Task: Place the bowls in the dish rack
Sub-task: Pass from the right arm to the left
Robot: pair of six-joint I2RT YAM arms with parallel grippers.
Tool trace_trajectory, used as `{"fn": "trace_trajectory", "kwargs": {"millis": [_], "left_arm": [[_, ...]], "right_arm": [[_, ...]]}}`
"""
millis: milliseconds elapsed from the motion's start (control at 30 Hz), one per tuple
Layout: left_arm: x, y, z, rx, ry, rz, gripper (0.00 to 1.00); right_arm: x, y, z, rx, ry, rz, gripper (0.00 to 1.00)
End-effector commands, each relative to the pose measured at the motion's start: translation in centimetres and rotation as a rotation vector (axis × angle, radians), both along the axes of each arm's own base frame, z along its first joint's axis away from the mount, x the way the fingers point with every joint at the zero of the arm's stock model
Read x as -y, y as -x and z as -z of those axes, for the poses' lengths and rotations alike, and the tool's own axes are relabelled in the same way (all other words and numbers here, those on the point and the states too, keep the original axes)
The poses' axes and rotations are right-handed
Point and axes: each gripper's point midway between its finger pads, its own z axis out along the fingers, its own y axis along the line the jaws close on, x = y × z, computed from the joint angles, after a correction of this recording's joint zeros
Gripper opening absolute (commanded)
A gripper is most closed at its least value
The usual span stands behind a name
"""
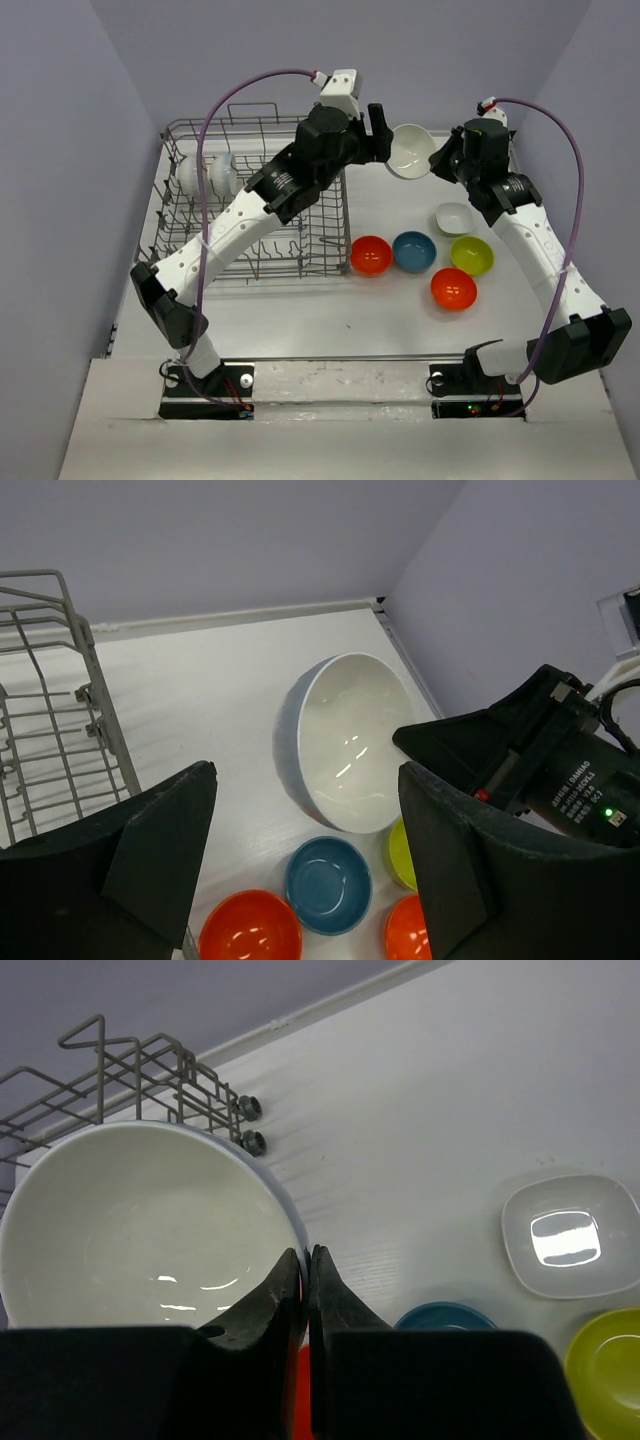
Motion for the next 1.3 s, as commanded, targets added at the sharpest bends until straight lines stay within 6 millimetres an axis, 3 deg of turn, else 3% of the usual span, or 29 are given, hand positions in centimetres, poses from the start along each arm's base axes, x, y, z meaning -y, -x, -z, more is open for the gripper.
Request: {"fn": "trace_trajectory", "kwargs": {"millis": [0,33,100,133,300,767,1267], "left_arm": [[1.4,-0.4,-0.3,-0.003,-0.006,-0.046,0.82],[1.2,-0.5,-1.0,0.003,-0.008,-0.076,0.82],[2.5,-1.0,0.3,-0.013,-0.042,-0.090,0.82],[2.3,-1.1,-0.5,-0.009,-0.043,-0.113,0.81],[3.1,-2.0,1.1,-0.025,-0.115,-0.191,0.80],[1.8,-3.1,3.1,-0.041,-0.210,-0.329,0.70],[1.3,-2.9,4.3,-0.068,-0.250,-0.337,0.60]], "right_arm": [[-0.6,0.5,-6.4,0.185,-0.056,-0.028,0.01],[-0.6,0.6,-6.5,0.188,-0.056,-0.027,0.01],[-0.6,0.7,-6.9,0.195,-0.056,-0.031,0.01],[-0.9,0.8,-6.8,0.192,-0.055,-0.040,0.01],[-1.0,0.9,-6.6,0.189,-0.043,-0.040,0.01],[-1.5,1.4,-7.2,0.207,-0.024,-0.048,0.01],[-2.7,1.9,-8.4,0.238,0.039,-0.041,0.01]]}}
